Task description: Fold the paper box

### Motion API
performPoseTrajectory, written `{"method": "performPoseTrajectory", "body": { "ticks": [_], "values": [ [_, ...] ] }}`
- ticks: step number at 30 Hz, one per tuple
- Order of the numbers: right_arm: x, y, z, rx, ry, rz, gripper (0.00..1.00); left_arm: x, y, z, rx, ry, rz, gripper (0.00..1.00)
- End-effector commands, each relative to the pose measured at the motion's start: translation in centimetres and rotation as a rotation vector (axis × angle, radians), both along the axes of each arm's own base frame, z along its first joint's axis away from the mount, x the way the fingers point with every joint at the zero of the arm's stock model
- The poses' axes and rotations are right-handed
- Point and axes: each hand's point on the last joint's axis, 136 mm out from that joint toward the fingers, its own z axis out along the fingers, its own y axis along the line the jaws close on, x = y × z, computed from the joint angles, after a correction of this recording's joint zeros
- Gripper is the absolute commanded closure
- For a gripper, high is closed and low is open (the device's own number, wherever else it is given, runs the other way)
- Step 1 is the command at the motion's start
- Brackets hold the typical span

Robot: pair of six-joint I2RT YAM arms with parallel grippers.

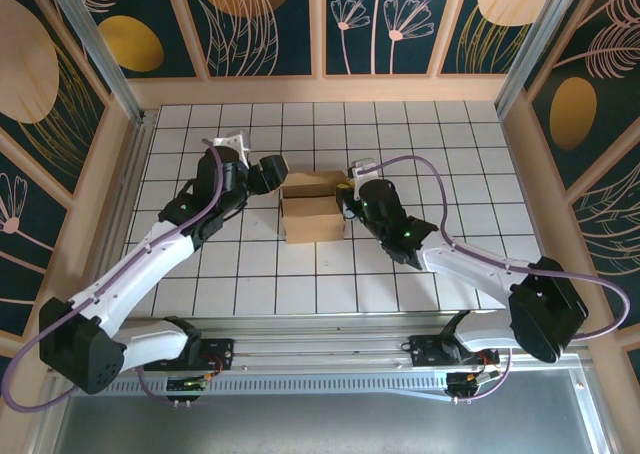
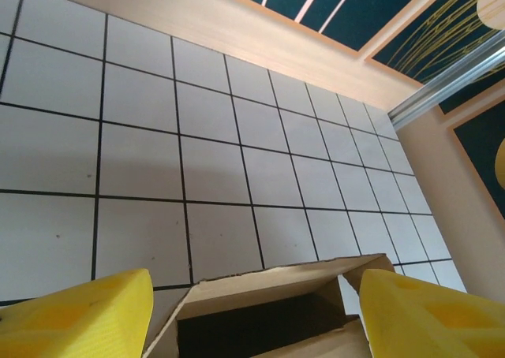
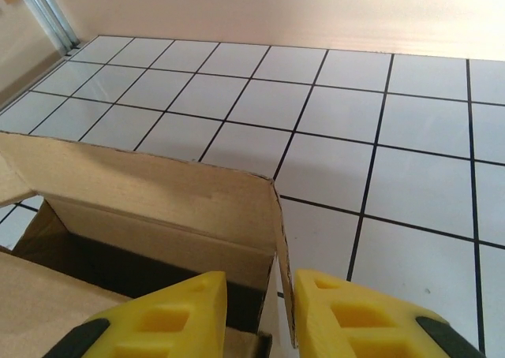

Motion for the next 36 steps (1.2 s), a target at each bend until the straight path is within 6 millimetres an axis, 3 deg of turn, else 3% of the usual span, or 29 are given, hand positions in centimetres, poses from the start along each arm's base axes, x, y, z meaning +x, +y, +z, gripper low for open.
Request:
{"method": "performPoseTrajectory", "body": {
  "ticks": [1,5,9,15,20,22,25,27,29,32,36],
  "values": [
    [-0.7,0.4,2.9,0.039,-0.027,0.034,0.70,-1.5,1.2,-1.6,-0.006,0.062,0.040,0.34],
    [-0.7,0.6,6.0,0.037,-0.069,0.068,0.56,-4.2,1.7,-3.1,-0.124,0.154,0.063,0.51],
    [0.7,1.3,8.4,-0.016,-0.042,0.145,0.50,-7.5,1.5,-4.0,-0.246,0.226,0.068,0.55],
    [4.0,3.3,9.4,0.067,0.177,0.429,0.48,-12.2,-3.0,-6.1,-0.336,0.361,-0.046,0.58],
    [7.8,4.2,7.7,0.082,0.290,0.494,0.48,-13.5,-7.1,-9.0,-0.358,0.430,-0.119,0.59],
    [10.3,2.8,6.0,0.082,0.303,0.407,0.46,-13.6,-7.4,-10.9,-0.319,0.452,-0.107,0.59],
    [13.3,0.2,3.1,0.066,0.331,0.308,0.42,-13.5,-7.2,-12.1,-0.296,0.435,-0.102,0.58],
    [14.3,-0.6,1.6,0.080,0.376,0.285,0.41,-13.4,-7.4,-12.4,-0.283,0.425,-0.113,0.57],
    [13.7,-0.1,0.8,0.109,0.422,0.318,0.37,-13.3,-7.8,-11.7,-0.283,0.400,-0.142,0.57],
    [12.3,-0.1,0.3,0.145,0.472,0.283,0.27,-12.0,-5.4,-8.2,-0.237,0.277,-0.051,0.55],
    [9.2,-0.3,-1.0,0.266,0.604,0.150,0.33,-10.4,2.9,-5.7,-0.122,0.205,0.299,0.39]
  ]
}}
